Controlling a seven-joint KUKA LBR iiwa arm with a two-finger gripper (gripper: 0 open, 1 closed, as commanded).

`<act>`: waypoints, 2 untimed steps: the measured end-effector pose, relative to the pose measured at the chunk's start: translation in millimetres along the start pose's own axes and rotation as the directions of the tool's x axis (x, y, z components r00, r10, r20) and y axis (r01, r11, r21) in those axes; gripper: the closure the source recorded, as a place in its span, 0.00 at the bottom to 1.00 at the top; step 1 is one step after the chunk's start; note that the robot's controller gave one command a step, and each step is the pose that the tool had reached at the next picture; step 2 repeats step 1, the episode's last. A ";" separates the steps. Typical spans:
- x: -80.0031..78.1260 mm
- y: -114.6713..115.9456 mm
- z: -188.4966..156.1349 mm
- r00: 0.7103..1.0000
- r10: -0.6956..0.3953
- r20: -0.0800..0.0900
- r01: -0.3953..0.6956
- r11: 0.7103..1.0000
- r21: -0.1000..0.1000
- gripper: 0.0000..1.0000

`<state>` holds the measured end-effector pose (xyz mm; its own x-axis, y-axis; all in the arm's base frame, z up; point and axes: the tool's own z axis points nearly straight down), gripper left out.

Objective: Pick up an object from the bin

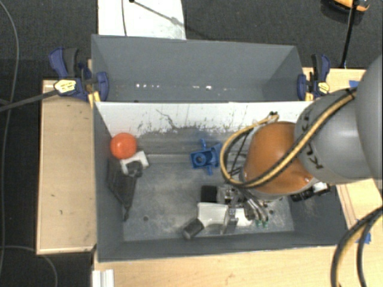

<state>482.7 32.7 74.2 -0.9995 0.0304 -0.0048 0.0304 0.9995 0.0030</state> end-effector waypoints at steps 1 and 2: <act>0.3 -0.1 -6.0 1.000 0.002 0.000 -0.002 1.000 0.000 1.00; 0.3 -0.1 -6.0 1.000 0.002 0.000 -0.002 1.000 0.000 1.00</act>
Offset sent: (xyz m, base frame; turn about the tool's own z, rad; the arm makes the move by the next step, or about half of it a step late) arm 0.0000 0.0001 0.0420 0.0000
